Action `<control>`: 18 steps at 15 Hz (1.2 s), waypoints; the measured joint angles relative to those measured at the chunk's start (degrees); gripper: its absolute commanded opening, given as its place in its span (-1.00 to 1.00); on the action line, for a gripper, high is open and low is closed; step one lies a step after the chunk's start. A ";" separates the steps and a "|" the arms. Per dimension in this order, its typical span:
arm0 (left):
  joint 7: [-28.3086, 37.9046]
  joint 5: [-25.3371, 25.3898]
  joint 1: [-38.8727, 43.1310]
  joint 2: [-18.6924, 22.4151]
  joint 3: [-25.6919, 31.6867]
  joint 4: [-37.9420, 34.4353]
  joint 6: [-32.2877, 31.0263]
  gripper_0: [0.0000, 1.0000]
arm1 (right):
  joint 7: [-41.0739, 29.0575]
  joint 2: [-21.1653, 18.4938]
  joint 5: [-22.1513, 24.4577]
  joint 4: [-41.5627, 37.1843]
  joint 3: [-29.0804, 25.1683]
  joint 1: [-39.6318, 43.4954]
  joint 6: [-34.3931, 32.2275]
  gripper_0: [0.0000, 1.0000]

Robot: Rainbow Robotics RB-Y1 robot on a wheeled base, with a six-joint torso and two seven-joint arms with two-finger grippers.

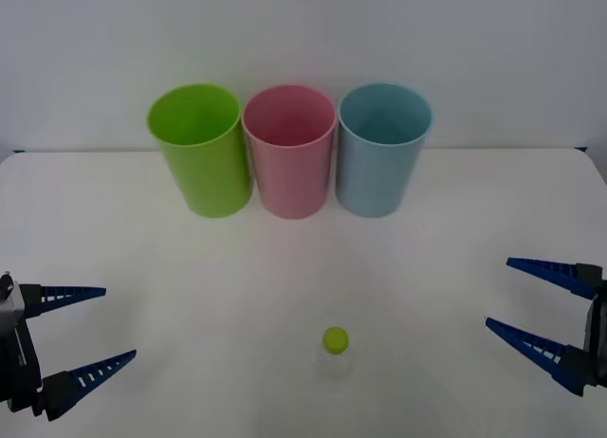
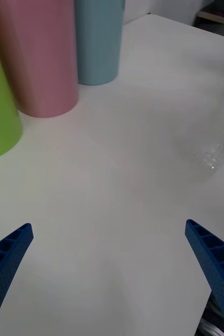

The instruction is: Grasp the object on the table and drop it into the matching bin: aluminum can to the light blue bin, PET bottle to the pink bin.

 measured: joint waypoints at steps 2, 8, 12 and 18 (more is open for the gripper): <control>0.00 0.00 0.00 0.00 0.00 0.00 0.00 1.00 | 4.31 0.00 -0.30 3.17 -0.29 0.02 -2.42 1.00; 0.00 0.00 0.00 0.00 0.00 0.00 0.00 1.00 | 20.10 0.12 -0.83 15.42 4.64 0.15 -5.25 1.00; 0.00 0.00 0.00 0.00 0.00 0.00 0.00 1.00 | 27.27 1.68 -0.65 19.60 8.98 0.14 -5.41 1.00; 0.00 0.00 0.00 0.00 0.00 0.00 0.00 1.00 | 30.35 11.17 8.48 19.93 9.97 -1.63 -4.79 1.00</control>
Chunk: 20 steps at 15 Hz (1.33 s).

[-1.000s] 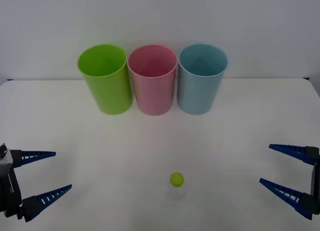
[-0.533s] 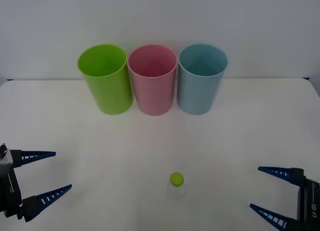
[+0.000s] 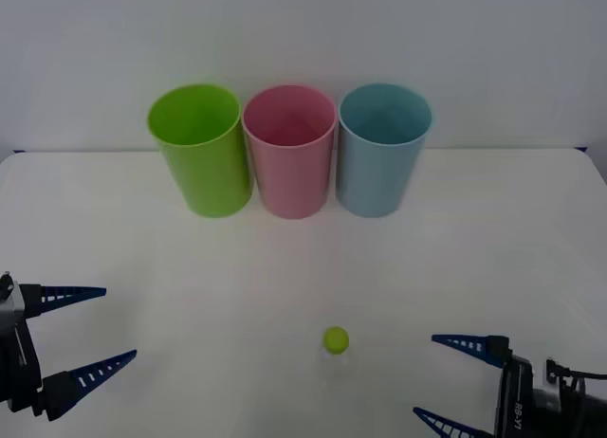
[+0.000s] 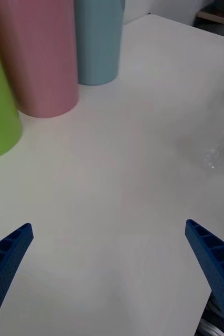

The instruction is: Grasp the object on the table and drop it into the matching bin: aluminum can to the light blue bin, PET bottle to the pink bin.

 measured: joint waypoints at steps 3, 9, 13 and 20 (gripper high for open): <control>0.00 0.00 0.00 0.00 0.00 0.00 0.00 1.00 | 1.51 1.65 0.95 0.00 2.89 -0.31 2.59 1.00; 0.00 0.00 0.00 0.00 0.00 0.00 0.00 1.00 | 4.54 1.79 -1.49 0.02 10.50 0.02 9.71 1.00; 0.00 0.00 0.00 0.00 0.00 0.00 0.00 1.00 | 6.41 1.75 -3.24 0.01 14.94 0.02 14.08 1.00; 0.00 0.00 0.00 0.00 0.00 0.00 0.00 1.00 | 8.69 1.73 -4.35 0.02 20.42 -0.89 19.82 1.00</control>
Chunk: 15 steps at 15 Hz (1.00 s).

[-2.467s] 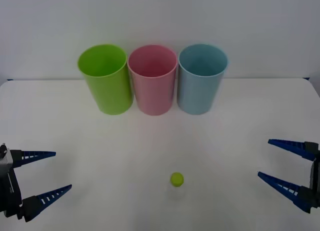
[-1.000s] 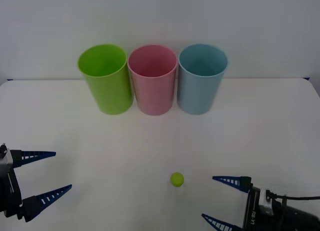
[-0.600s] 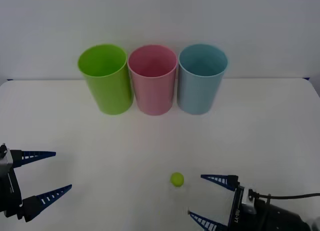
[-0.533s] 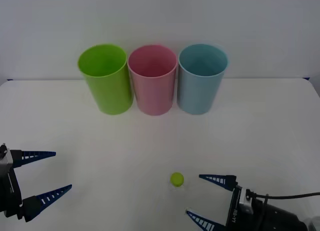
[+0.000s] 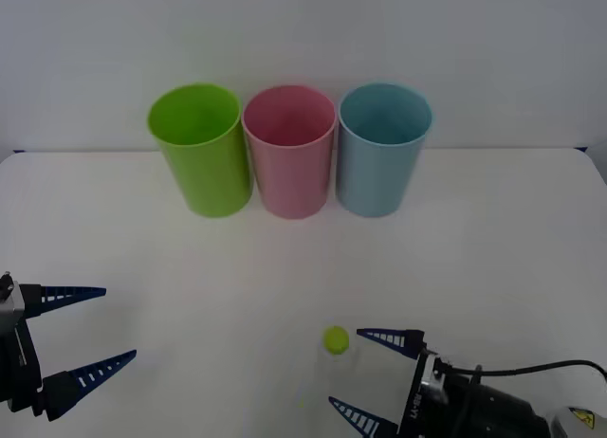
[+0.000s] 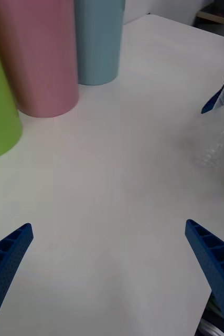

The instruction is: Grasp the object on the table and drop it into the matching bin: aluminum can to the light blue bin, PET bottle to the pink bin.

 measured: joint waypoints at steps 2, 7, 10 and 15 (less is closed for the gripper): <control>0.00 0.00 0.00 0.00 0.00 0.00 0.00 1.00 | 0.22 0.00 -0.27 0.04 1.35 -0.39 1.37 1.00; 0.00 0.00 0.00 0.00 0.00 0.00 0.00 1.00 | 1.00 0.00 -1.38 -0.01 5.14 -0.93 4.33 1.00; 0.00 0.00 0.00 0.00 0.00 0.00 0.00 1.00 | 1.59 0.00 -2.01 -0.02 6.37 -1.25 5.82 1.00; 0.00 0.00 0.00 0.00 0.00 0.00 0.00 1.00 | 1.75 0.00 -2.35 0.00 7.00 -1.21 6.62 1.00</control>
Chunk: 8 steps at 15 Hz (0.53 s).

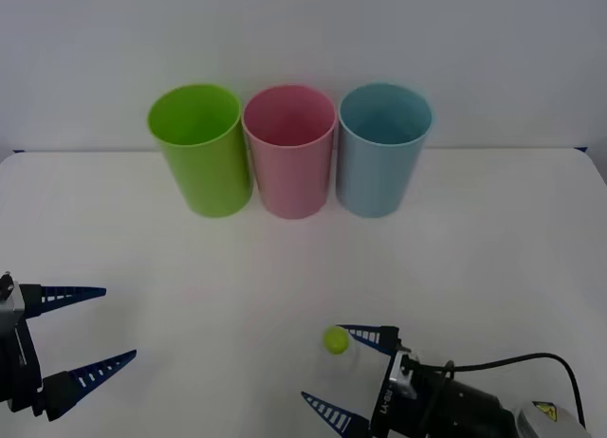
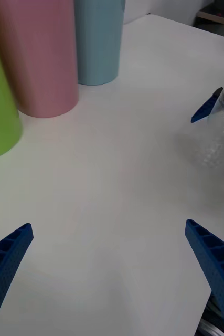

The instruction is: Grasp the object on the table and drop it into the matching bin: aluminum can to the light blue bin, PET bottle to the pink bin.

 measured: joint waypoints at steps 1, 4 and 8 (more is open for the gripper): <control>0.00 0.00 0.00 0.00 0.00 0.00 0.00 1.00 | 0.07 0.00 -0.36 -0.01 0.27 -0.01 0.28 0.47; 0.00 0.00 0.00 0.00 0.00 0.00 0.00 1.00 | 0.52 0.00 -1.56 0.02 0.66 -0.14 0.51 -1.00; 0.00 0.00 0.00 0.00 0.00 0.00 0.00 1.00 | 0.91 0.00 -2.04 -0.01 0.68 -0.24 0.53 -1.00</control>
